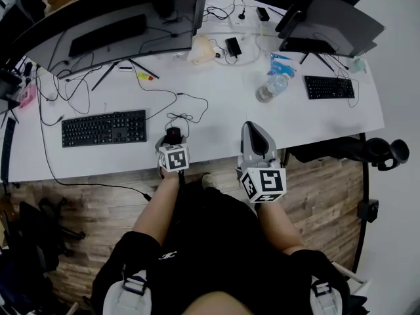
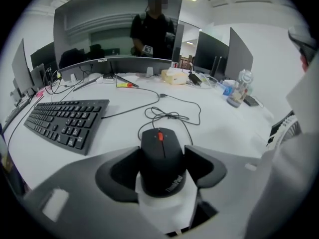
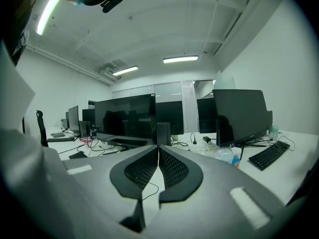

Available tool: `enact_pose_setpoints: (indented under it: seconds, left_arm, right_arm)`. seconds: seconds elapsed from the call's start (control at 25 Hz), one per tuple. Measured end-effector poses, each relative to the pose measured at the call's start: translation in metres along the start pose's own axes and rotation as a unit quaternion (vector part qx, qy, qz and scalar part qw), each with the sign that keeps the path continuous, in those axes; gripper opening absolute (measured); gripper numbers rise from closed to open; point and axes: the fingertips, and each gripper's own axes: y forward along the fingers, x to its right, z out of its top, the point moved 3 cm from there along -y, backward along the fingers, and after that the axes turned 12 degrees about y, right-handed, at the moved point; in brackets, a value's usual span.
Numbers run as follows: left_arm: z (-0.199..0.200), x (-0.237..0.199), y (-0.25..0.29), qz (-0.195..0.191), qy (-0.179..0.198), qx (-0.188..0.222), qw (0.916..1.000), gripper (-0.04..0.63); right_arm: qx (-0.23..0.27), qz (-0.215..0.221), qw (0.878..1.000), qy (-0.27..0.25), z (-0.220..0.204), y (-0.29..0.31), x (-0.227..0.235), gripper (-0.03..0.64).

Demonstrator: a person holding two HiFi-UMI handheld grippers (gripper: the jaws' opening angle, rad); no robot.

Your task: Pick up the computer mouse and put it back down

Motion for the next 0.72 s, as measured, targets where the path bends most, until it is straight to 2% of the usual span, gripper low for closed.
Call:
enact_pose_setpoints:
  seconds: [0.2, 0.44, 0.72]
  left_arm:
    - [0.009, -0.002, -0.012, -0.006, 0.004, 0.017, 0.9998, 0.324]
    - [0.049, -0.009, -0.057, 0.007, 0.032, 0.089, 0.9955, 0.324]
    - [0.097, -0.029, -0.128, 0.03, 0.038, 0.177, 0.9831, 0.324]
  right_arm:
    - [0.003, 0.01, 1.0, 0.002, 0.0, 0.003, -0.004, -0.002]
    - [0.017, 0.028, 0.999, -0.006, 0.003, 0.012, -0.02, -0.002]
    - [0.039, 0.052, 0.998, 0.011, 0.012, 0.026, -0.038, -0.002]
